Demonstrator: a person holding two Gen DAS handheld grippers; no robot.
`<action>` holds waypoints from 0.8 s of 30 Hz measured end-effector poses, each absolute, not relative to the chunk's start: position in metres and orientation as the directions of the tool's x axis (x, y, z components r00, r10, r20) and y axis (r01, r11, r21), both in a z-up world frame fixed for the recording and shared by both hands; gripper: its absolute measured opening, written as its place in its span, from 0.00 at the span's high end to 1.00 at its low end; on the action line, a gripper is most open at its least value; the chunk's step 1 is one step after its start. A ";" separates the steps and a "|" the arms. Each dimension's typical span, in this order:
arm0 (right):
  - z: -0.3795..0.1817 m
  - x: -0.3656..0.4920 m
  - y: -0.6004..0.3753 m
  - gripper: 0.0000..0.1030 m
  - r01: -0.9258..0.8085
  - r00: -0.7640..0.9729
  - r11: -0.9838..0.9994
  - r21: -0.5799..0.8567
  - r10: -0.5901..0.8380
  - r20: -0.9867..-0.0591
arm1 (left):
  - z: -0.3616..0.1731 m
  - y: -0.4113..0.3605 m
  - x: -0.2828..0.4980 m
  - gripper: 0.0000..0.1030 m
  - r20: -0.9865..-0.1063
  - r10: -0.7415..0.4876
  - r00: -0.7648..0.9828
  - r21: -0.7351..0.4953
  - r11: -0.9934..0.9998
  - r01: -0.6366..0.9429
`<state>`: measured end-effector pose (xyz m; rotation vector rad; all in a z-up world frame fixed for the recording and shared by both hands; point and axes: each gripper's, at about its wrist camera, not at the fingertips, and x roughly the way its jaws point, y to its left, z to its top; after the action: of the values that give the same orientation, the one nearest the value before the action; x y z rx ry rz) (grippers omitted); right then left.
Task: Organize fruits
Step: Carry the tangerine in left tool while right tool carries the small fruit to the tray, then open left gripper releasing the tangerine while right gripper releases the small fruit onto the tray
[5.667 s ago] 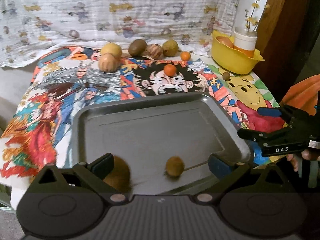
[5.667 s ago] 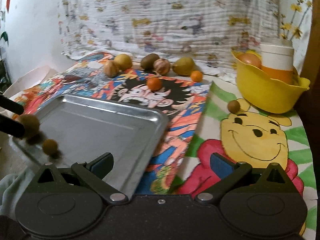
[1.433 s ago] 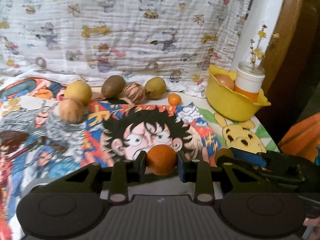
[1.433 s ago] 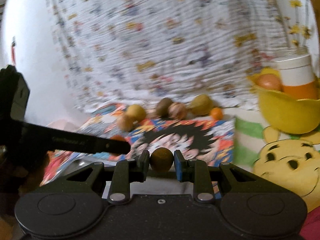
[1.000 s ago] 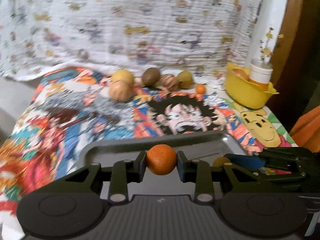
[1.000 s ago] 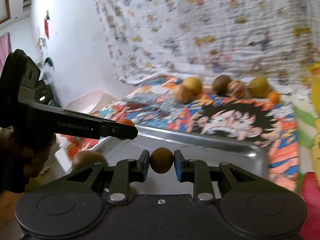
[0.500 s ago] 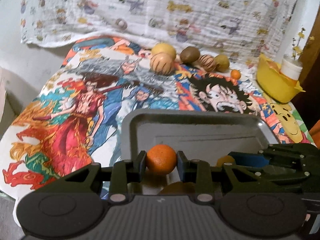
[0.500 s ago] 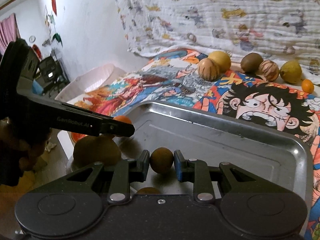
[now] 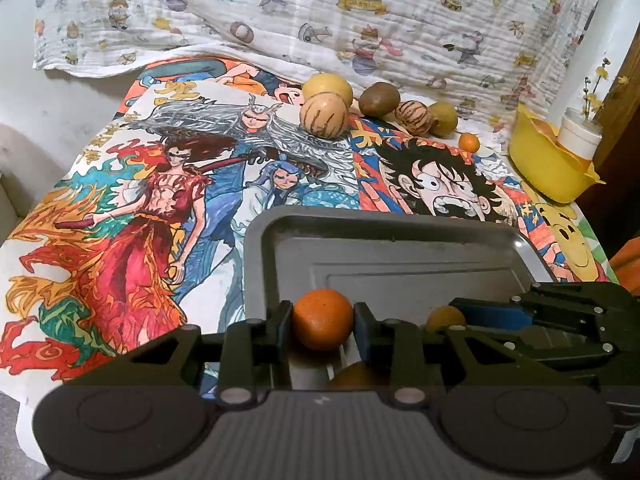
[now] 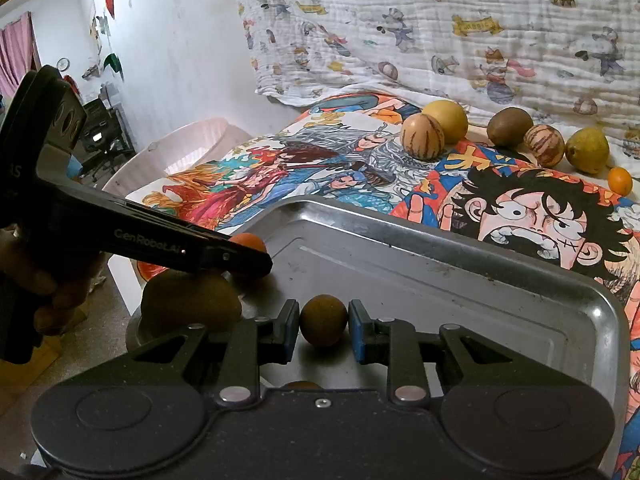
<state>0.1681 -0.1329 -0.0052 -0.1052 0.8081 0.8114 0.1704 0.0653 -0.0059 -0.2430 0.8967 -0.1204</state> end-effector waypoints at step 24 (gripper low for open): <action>0.015 0.139 -0.156 0.01 -0.688 0.441 0.692 0.217 0.637 -0.632 | 0.027 0.088 0.117 0.01 -0.649 -0.213 0.730 -0.270 0.962 0.040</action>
<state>0.1394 -0.1561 0.0145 -0.0758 0.7507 0.8238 0.1172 0.0884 0.0273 -0.2458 0.7411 -0.1407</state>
